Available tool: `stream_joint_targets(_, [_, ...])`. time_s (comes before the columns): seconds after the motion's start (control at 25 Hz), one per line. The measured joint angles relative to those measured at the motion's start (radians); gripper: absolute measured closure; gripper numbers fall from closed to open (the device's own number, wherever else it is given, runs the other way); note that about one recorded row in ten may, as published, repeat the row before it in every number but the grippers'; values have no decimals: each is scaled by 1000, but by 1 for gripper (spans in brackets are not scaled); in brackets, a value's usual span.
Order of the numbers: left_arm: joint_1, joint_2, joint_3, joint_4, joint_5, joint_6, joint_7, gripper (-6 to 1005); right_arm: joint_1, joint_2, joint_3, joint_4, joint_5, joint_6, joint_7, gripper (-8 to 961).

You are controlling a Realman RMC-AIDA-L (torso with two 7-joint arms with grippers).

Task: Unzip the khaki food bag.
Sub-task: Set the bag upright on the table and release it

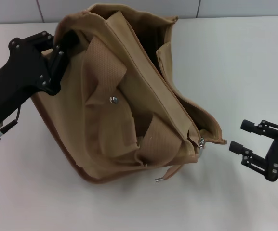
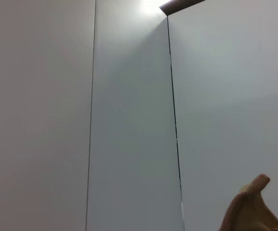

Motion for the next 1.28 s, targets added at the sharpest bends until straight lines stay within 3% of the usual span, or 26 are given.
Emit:
stream_joint_targets(0.76, [-8, 0, -1, 0, -1, 4, -2, 935, 104, 3, -47, 159, -4, 160, -133, 489])
stream_joint_targets(1.04, [-7, 0, -1, 0, -2, 6, -3, 935, 127, 3, -47, 183, -4, 186, -134, 638])
stream_joint_targets(1.16, [-4, 0, -2, 0, -2, 6, -3, 935, 127, 3, -37, 193, 2, 182, -133, 808])
stream_joint_targets(1.28, [-2, 0, -2, 0, -2, 6, -3, 935, 126, 2, -34, 193, 4, 166, -124, 875])
